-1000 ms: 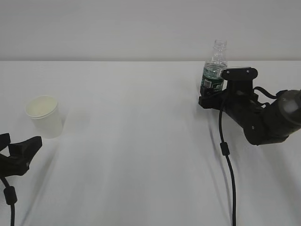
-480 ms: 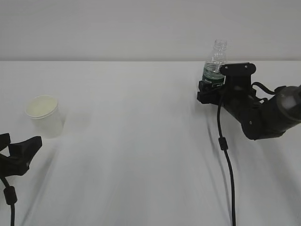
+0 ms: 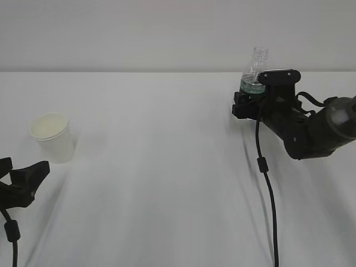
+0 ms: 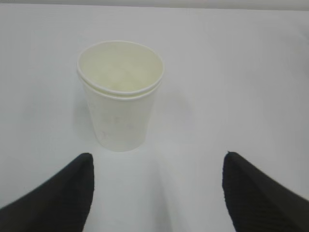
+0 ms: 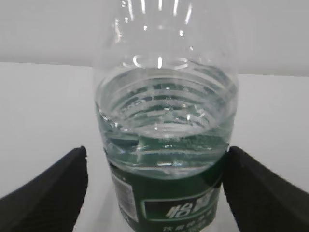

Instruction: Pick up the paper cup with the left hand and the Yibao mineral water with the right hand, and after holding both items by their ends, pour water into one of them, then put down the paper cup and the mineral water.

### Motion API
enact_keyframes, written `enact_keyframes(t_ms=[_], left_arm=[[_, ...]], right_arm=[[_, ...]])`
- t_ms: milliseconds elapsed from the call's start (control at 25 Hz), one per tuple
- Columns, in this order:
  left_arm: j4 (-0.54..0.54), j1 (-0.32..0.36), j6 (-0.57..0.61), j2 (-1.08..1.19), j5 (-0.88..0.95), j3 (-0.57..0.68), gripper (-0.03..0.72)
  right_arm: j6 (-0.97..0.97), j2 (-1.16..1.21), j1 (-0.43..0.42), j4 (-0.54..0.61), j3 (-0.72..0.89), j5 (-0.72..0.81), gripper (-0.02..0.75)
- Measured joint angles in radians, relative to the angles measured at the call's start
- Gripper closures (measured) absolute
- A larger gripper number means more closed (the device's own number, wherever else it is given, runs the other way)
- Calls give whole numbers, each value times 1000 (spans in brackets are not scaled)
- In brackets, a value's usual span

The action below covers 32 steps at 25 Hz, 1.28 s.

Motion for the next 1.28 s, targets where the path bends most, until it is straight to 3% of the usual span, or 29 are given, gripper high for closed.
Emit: enact_keyframes(t_ms=[1280], left_arm=[[0,0,0,4,0,0,95]], right_arm=[[-22,82,-23,14,-100,33,75]])
